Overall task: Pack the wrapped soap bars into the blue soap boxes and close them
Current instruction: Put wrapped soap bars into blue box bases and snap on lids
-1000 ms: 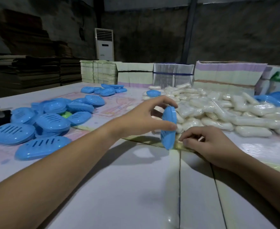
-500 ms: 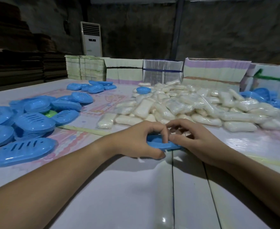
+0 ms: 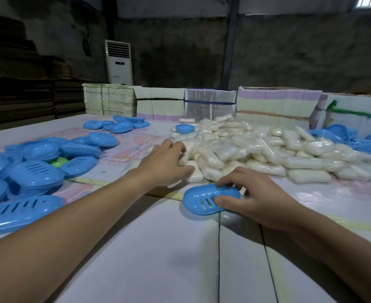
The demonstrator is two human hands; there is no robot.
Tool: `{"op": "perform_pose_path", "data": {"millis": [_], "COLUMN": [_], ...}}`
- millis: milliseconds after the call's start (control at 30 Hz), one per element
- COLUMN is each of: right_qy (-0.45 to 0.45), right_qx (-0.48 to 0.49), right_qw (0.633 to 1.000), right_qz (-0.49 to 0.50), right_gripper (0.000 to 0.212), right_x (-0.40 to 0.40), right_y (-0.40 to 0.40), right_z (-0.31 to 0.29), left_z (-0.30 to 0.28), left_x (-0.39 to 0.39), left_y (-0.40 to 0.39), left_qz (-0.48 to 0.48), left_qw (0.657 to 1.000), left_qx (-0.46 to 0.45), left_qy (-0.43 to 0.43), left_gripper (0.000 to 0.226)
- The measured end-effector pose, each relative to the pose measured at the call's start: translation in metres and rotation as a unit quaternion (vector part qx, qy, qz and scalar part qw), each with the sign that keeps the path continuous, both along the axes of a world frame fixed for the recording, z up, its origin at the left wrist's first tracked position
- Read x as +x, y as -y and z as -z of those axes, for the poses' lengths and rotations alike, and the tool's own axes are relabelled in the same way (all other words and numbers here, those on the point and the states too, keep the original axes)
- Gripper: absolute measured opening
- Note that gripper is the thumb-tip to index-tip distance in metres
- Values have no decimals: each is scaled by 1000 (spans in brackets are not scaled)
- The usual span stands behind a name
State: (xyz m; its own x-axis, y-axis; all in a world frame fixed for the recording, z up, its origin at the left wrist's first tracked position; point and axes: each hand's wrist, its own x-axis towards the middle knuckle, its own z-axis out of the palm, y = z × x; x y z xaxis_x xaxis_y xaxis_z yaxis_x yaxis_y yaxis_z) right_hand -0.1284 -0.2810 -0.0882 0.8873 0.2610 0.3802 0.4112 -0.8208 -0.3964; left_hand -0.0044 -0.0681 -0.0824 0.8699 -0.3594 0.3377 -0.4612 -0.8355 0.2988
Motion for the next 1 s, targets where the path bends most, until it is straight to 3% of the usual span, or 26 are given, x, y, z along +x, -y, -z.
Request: {"op": "perform_pose_path", "data": {"millis": [167, 300, 433, 533, 733, 1000], "right_qy": [9, 18, 15, 11, 1, -9], "right_qx": [6, 0, 8, 12, 22, 32], "right_qw": [1000, 1000, 1000, 1000, 1000, 999], "right_qz": [6, 10, 13, 17, 18, 20], "right_gripper": [48, 48, 42, 33, 24, 19], "right_x": [1, 2, 2, 3, 3, 4], "right_y": [0, -1, 0, 2, 1, 2], "right_z": [1, 2, 3, 3, 4, 5], "left_z": [10, 10, 9, 1, -9, -14], "left_x": [11, 9, 7, 4, -9, -17], "left_y": [-2, -9, -14, -19, -24, -23], "left_qz": [-68, -59, -57, -52, -37, -23], "left_qw": [997, 996, 992, 985, 967, 965], "left_qx": [13, -61, -100, -123, -63, -101], "left_qy": [36, 28, 49, 111, 243, 242], "left_gripper": [61, 65, 55, 45, 35, 30]}}
